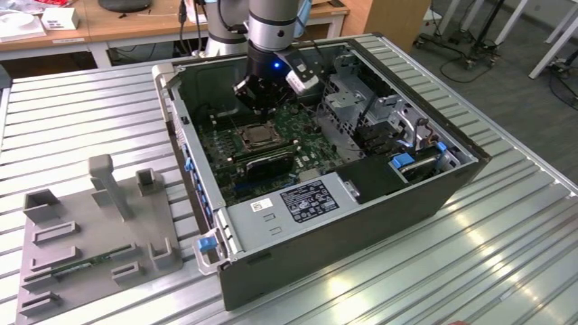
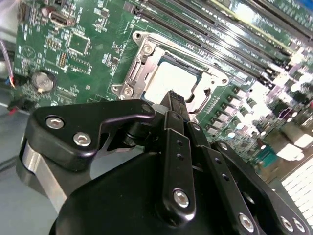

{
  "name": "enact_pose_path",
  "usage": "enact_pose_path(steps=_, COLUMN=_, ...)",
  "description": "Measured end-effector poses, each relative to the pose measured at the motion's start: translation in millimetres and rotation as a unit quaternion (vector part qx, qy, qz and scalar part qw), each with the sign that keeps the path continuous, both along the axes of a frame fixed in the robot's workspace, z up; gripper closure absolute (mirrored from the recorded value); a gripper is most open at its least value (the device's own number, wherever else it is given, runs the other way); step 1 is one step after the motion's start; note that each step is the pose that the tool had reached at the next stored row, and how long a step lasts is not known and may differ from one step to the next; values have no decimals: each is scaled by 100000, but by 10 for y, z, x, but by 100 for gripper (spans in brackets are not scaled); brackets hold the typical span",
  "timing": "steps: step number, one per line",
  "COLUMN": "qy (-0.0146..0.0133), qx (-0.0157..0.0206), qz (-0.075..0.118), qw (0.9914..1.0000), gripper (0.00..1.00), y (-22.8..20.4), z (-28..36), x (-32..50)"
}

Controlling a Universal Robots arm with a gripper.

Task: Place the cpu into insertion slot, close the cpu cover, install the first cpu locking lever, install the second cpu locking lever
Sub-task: 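Close the cpu cover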

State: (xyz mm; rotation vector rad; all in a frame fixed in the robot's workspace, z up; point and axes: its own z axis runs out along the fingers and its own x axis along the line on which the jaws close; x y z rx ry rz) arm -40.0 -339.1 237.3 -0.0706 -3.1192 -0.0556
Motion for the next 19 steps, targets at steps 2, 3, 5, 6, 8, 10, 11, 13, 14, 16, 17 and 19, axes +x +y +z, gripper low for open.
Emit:
enact_pose_path(steps=2, qy=1, qx=-3, qz=1649, qw=99986, gripper=89, y=0, z=0, x=0)
enact_pose_path(steps=3, qy=-1, qx=-1, qz=2484, qw=99969, gripper=89, y=0, z=0, x=0)
enact_pose_path(steps=5, qy=-1, qx=-3, qz=2876, qw=99959, gripper=89, y=0, z=0, x=0)
enact_pose_path(steps=6, qy=1, qx=-2, qz=2882, qw=99958, gripper=89, y=0, z=0, x=0)
enact_pose_path(steps=8, qy=1, qx=-1, qz=2885, qw=99958, gripper=89, y=0, z=0, x=0)
enact_pose_path(steps=10, qy=0, qx=1, qz=2887, qw=99958, gripper=89, y=0, z=0, x=0)
enact_pose_path(steps=11, qy=0, qx=-2, qz=2890, qw=99958, gripper=89, y=0, z=0, x=0)
enact_pose_path(steps=13, qy=-1, qx=-1, qz=2898, qw=99958, gripper=89, y=0, z=-1, x=-2)
enact_pose_path(steps=14, qy=-14, qx=7, qz=2898, qw=99958, gripper=89, y=0, z=-2, x=-6)
enact_pose_path(steps=16, qy=-123, qx=3, qz=2897, qw=99958, gripper=89, y=0, z=-8, x=-25)
enact_pose_path(steps=17, qy=-206, qx=-4, qz=2899, qw=99958, gripper=89, y=0, z=-11, x=-40)
enact_pose_path(steps=19, qy=-477, qx=-9, qz=2908, qw=99957, gripper=89, y=0, z=-21, x=-83)
